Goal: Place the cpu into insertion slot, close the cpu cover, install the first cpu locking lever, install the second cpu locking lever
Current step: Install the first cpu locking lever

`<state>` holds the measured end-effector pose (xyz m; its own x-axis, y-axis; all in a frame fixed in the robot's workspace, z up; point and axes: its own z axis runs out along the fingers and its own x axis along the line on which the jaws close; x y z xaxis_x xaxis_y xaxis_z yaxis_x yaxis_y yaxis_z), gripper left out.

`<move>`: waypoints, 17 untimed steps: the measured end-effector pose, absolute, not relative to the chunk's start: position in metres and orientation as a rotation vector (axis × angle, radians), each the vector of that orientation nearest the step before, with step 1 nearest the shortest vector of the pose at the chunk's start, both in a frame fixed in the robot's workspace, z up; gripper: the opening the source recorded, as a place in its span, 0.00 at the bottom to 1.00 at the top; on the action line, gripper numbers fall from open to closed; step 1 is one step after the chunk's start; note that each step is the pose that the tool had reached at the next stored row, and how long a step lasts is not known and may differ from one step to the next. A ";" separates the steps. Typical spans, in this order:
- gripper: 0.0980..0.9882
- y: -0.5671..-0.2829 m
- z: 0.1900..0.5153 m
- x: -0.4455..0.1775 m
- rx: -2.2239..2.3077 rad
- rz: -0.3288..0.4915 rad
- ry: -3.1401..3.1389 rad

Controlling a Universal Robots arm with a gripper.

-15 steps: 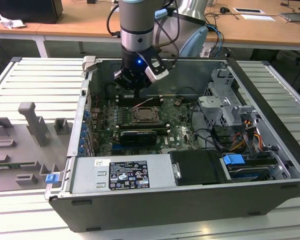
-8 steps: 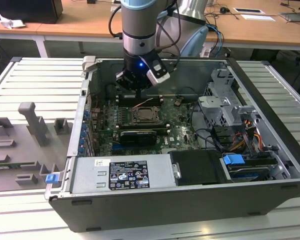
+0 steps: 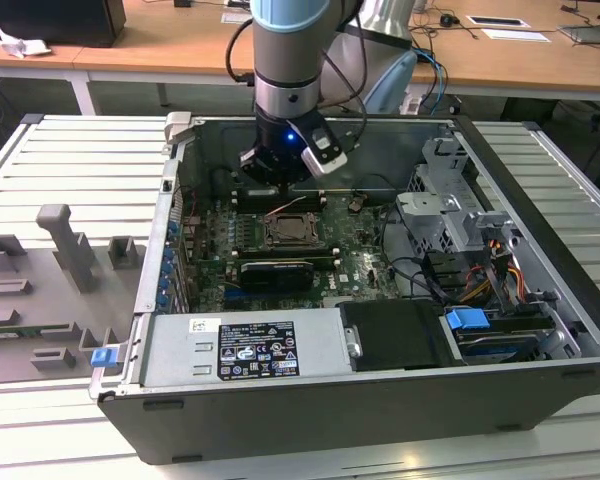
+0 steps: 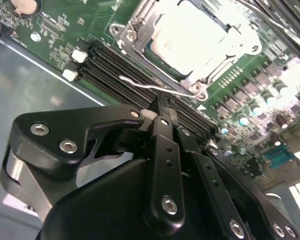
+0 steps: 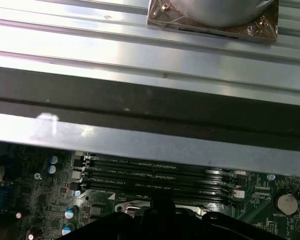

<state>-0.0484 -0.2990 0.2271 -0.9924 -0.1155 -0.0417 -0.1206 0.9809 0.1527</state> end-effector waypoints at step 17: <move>0.01 -0.299 0.215 -0.027 -0.156 0.241 3.094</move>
<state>-0.0267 -0.2990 0.2150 -0.9944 -0.0976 -0.0417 -0.1029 0.9829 0.1527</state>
